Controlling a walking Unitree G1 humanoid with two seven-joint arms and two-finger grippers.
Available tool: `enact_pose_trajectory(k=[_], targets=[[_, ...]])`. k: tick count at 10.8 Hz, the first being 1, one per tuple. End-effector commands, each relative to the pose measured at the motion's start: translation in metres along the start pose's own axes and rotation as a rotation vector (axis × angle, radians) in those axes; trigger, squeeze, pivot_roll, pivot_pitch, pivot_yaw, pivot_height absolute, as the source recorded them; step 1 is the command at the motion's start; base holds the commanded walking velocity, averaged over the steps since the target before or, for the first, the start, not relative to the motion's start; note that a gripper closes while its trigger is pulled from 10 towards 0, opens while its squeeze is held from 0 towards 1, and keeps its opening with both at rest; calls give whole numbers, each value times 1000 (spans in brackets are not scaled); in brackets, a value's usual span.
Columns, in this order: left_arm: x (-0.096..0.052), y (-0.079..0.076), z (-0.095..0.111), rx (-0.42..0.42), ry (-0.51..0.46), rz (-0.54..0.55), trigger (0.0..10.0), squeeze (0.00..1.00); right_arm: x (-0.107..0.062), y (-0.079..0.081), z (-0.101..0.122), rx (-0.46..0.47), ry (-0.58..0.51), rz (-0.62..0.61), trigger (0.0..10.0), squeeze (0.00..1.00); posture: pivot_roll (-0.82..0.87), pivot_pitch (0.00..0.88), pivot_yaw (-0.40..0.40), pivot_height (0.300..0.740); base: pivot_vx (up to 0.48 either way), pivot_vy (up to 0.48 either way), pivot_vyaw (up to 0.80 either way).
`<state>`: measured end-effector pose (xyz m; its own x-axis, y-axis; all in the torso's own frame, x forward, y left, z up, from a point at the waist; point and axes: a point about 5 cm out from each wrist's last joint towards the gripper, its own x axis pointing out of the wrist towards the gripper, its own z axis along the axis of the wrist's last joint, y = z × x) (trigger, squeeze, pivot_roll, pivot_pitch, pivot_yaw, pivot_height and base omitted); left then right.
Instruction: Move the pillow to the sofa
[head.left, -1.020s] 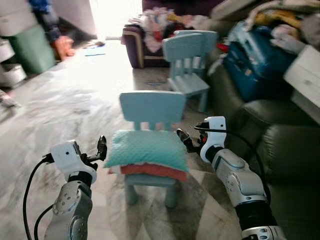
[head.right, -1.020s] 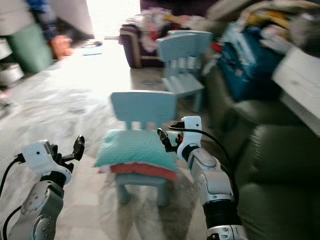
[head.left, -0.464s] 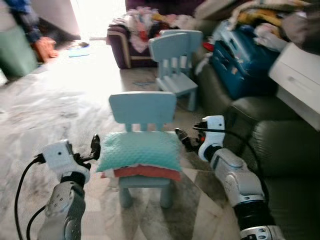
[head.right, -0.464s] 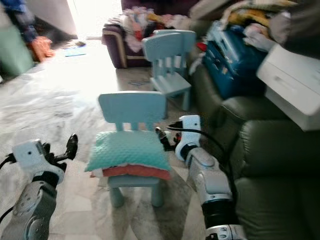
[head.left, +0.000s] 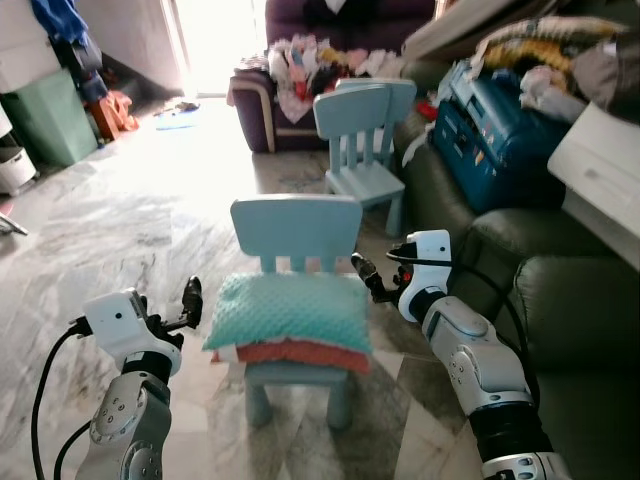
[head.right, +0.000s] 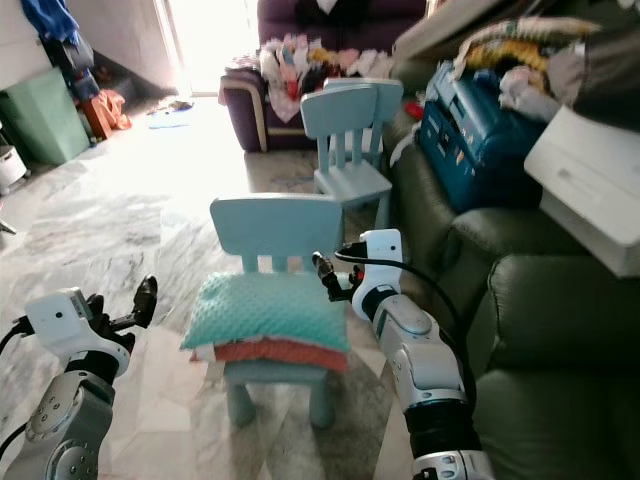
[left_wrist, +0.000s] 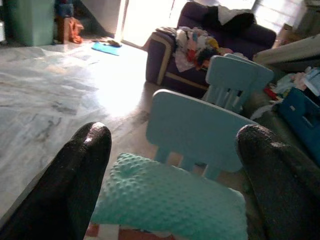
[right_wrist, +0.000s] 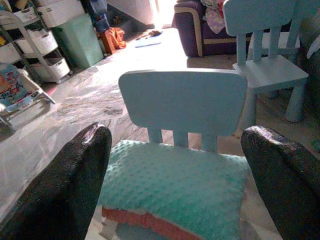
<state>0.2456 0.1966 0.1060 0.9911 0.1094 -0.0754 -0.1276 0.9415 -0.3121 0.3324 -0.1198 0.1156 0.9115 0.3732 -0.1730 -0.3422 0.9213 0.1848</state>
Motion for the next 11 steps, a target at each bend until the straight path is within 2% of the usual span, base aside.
enact_pose_trajectory(k=[1, 10, 11], targets=[[0, 1, 3, 3, -14, -1, 10000, 0, 1, 2, 1, -7, -5, 11, 10000, 0, -172, 0, 38, 740, 431, 0, 0], [-2, 0, -1, 17, 0, 14, 10000, 0, 1, 2, 1, -18, -2, 14, 10000, 0, -175, 0, 32, 740, 430, 0, 0], [-1, 0, -2, 5, 3, 33, 10000, 0, 1, 1, 1, -18, -1, 13, 10000, 0, -176, 0, 32, 740, 0, 0, 0]])
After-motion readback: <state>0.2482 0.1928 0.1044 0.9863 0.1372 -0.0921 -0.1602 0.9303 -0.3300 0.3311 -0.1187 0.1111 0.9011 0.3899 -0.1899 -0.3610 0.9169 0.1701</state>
